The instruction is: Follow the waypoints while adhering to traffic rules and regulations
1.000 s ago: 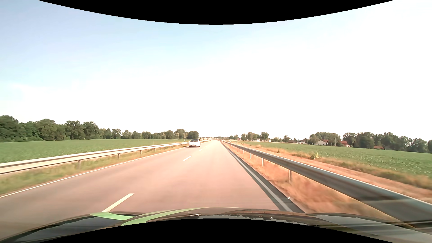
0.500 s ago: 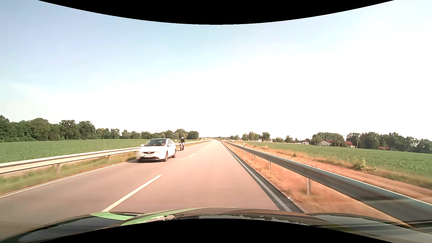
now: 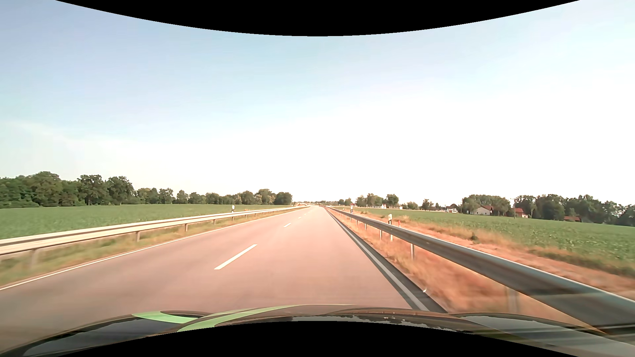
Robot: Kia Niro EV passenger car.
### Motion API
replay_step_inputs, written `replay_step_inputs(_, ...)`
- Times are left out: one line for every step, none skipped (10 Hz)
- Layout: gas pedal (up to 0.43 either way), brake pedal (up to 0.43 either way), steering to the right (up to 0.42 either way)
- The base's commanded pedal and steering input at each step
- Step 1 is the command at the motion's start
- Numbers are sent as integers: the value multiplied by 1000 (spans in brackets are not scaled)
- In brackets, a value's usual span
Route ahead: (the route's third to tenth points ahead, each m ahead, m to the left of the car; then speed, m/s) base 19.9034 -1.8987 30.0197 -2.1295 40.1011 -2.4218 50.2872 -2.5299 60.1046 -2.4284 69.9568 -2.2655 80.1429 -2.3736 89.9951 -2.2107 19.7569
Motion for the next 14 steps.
replay_step_inputs(378,0,0)
replay_step_inputs(378,0,0)
replay_step_inputs(378,0,0)
replay_step_inputs(378,0,0)
replay_step_inputs(390,0,-1)
replay_step_inputs(390,0,-1)
replay_step_inputs(390,0,-1)
replay_step_inputs(390,0,-1)
replay_step_inputs(390,0,-1)
replay_step_inputs(390,0,-1)
replay_step_inputs(390,0,-1)
replay_step_inputs(390,0,-1)
replay_step_inputs(390,0,-1)
replay_step_inputs(390,0,-1)
